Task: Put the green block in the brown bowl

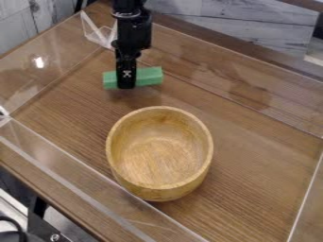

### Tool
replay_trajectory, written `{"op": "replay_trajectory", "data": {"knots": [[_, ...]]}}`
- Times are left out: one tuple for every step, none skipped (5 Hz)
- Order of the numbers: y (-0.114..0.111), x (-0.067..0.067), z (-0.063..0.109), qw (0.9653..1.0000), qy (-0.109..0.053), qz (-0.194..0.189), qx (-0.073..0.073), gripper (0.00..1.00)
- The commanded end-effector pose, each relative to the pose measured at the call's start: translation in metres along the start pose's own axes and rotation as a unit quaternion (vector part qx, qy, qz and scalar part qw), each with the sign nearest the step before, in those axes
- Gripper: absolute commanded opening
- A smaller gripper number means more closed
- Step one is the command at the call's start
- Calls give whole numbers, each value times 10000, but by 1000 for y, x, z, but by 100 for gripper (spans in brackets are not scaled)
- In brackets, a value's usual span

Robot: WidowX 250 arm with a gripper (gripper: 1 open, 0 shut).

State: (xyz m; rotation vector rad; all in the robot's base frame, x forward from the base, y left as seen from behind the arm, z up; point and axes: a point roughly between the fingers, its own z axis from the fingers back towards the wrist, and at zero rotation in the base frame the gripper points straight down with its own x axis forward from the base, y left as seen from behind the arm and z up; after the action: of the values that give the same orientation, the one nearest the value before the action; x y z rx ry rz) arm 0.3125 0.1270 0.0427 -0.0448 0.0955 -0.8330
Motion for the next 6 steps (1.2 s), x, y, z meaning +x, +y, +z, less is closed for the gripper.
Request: {"op": "replay_trajectory", "data": {"knots": [[-2,2,48,9978,-159,378,528,0],[-24,0,84,9932,-140,897,732,0],[-44,9,83,9932,-171,878,743,0],[-65,19,81,9930,-219,886,751,0],[-86,6,93,9866,-248,1417,773,0],[-108,-4,102,9758,-279,2015,800,0]]}}
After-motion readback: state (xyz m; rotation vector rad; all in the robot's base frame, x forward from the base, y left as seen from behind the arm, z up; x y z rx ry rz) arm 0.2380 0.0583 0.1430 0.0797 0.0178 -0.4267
